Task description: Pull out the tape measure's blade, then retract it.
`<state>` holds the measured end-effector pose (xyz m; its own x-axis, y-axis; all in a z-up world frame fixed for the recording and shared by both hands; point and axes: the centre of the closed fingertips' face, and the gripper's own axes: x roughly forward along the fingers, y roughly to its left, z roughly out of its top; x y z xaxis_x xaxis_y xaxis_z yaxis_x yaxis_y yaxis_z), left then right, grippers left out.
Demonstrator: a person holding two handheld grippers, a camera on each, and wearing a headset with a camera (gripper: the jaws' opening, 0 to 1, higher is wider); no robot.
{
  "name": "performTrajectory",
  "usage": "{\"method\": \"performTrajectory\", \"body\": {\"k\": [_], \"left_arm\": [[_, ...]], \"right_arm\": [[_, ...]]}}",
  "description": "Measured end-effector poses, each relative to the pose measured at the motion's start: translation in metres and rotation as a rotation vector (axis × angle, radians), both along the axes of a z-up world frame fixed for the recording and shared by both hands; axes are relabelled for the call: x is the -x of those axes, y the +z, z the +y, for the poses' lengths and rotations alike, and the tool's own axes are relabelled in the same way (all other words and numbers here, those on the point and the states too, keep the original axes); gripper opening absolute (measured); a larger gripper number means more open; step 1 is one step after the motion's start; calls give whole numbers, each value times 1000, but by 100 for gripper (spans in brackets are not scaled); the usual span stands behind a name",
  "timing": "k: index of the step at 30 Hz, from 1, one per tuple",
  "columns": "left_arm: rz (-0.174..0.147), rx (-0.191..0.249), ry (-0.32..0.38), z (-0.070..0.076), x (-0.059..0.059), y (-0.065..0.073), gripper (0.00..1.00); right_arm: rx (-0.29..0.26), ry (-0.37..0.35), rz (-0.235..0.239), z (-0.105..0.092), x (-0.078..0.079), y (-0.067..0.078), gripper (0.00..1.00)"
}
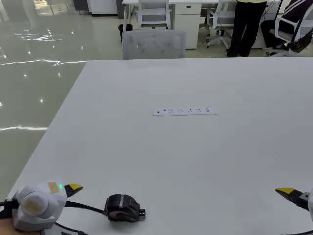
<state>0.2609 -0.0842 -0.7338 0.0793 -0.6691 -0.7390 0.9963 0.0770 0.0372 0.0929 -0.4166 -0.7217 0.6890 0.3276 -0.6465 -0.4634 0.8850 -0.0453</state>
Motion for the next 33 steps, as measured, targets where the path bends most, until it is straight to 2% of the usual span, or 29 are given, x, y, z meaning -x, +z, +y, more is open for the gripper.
{"method": "performTrajectory", "body": {"k": [2, 5, 8, 10, 14, 16, 17, 19, 21, 23, 24, 27, 31, 33], "left_arm": [[26, -52, -29, -2, 0, -4, 94], [5, -88, -65, -7, -7, -4, 94], [-8, -106, -108, -15, -11, 0, 94], [-29, -112, -156, -21, -13, 5, 94], [-42, -151, -197, -29, -18, 6, 93], [-56, -193, -239, -31, -20, 3, 91], [-53, -225, -271, -32, -19, 1, 91], [-58, -256, -303, -34, -20, -2, 91], [-68, -278, -373, -35, -18, -6, 91], [-80, -333, -370, -32, -26, -12, 91], [-82, -343, -375, -33, -28, -14, 91], [-99, -323, -391, -43, -31, -13, 87], [-66, -309, -380, -53, -29, -13, 80], [-57, -299, -397, -57, -26, -14, 74]], "right_arm": [[-5, 11, -1, 3, -3, 1, 100], [-2, 25, -6, 5, -10, 5, 100], [0, 33, -26, 4, -16, 9, 100], [0, 36, -35, 5, -20, 13, 100], [7, 48, -47, 6, -27, 16, 100], [8, 61, -52, 7, -30, 18, 100], [7, 69, -56, 7, -33, 19, 100], [5, 76, -63, 7, -36, 22, 100], [-17, 101, -67, 11, -38, 24, 98], [-16, 112, -66, 14, -40, 25, 98], [-12, 123, -62, 16, -40, 24, 98], [-7, 140, -62, 20, -43, 23, 98], [-11, 149, -61, 25, -45, 22, 98], [-17, 149, -60, 27, -46, 22, 98]]}}
